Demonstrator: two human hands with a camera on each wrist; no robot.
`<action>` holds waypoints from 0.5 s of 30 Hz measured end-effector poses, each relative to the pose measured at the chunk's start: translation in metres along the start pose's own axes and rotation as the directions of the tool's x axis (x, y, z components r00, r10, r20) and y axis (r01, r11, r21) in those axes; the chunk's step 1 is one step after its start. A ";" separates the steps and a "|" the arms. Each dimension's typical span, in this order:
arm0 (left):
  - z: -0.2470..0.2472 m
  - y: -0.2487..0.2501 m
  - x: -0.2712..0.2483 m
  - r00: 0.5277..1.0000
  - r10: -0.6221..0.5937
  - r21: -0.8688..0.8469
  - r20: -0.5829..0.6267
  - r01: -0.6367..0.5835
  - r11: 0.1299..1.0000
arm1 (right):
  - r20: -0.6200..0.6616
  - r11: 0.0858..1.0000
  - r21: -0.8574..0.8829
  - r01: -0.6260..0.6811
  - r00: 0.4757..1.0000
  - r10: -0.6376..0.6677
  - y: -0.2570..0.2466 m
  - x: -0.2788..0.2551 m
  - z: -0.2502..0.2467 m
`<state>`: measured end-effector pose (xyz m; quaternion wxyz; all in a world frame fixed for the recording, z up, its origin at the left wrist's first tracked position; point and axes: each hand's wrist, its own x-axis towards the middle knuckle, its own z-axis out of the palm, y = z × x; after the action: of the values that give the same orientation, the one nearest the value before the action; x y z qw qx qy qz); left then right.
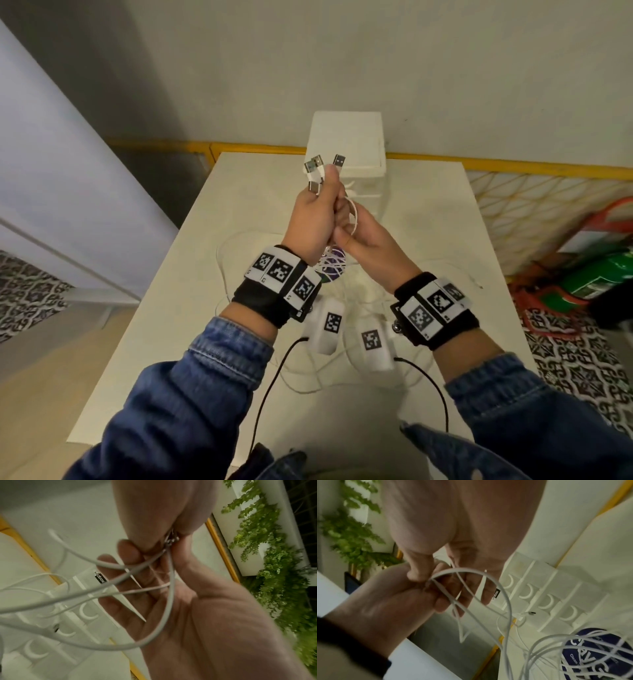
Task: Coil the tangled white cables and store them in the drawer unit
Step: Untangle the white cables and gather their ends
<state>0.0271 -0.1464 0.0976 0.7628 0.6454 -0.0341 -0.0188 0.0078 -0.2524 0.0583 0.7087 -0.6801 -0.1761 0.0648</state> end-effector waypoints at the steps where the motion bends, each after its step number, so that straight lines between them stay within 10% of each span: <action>1: 0.002 0.001 -0.005 1.000 -0.003 0.008 0.003 0.003 1.000 | 0.005 0.999 -0.027 -0.023 1.000 0.023 -0.001 -0.004 -0.003; 7: -0.001 -0.005 -0.017 0.977 0.142 0.133 -0.157 -0.121 0.984 | 0.049 0.972 -0.220 -0.078 0.995 0.091 -0.002 -0.023 -0.013; 15: -0.032 -0.023 0.003 0.934 -0.113 0.136 -0.338 0.168 0.976 | -0.111 0.896 -0.444 0.010 0.992 -0.066 -0.003 -0.017 -0.007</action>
<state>0.0329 -0.1193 0.0699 0.6994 0.7002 0.1385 0.0372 -0.0063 -0.2647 0.0583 0.5460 -0.8226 -0.1552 -0.0330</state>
